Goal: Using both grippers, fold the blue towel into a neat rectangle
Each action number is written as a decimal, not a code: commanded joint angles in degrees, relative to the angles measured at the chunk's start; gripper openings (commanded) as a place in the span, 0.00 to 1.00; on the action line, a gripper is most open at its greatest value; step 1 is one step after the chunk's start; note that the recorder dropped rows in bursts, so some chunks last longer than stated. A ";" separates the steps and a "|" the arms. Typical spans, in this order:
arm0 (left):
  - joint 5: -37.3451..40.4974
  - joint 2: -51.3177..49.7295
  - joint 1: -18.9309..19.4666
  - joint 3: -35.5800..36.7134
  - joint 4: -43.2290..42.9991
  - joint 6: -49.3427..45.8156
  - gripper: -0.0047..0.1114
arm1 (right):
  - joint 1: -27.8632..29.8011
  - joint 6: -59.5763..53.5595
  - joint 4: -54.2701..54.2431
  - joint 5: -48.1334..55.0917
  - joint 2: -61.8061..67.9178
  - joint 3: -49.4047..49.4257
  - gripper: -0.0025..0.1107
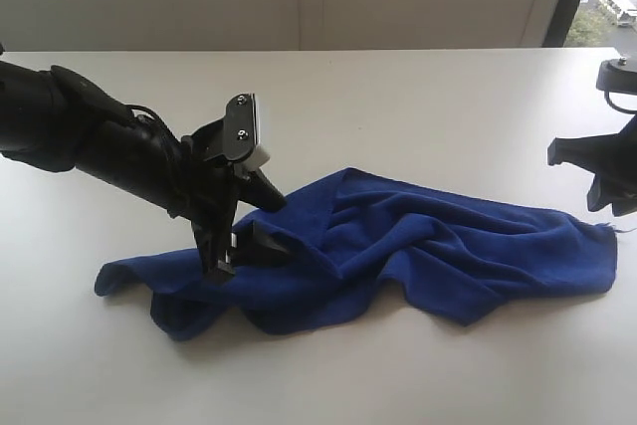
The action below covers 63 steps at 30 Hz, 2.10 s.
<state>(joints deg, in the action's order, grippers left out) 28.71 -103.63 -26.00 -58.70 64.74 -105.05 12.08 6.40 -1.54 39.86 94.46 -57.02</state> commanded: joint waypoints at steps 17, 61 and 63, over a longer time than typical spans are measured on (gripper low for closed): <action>1.33 0.19 -0.39 -0.08 1.11 -1.38 0.47 | 0.52 -0.19 -0.13 -0.21 -0.02 -0.20 0.24; -5.40 17.02 11.69 -0.08 -25.96 39.94 0.04 | 0.65 16.90 15.75 -8.95 6.09 2.41 0.24; -5.95 17.02 11.69 -0.08 -25.96 39.94 0.04 | 1.07 18.27 15.75 -9.72 6.98 2.41 0.26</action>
<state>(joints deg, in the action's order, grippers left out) 22.33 -87.23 -14.65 -58.70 38.21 -65.81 12.22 22.81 13.73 31.78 100.34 -54.74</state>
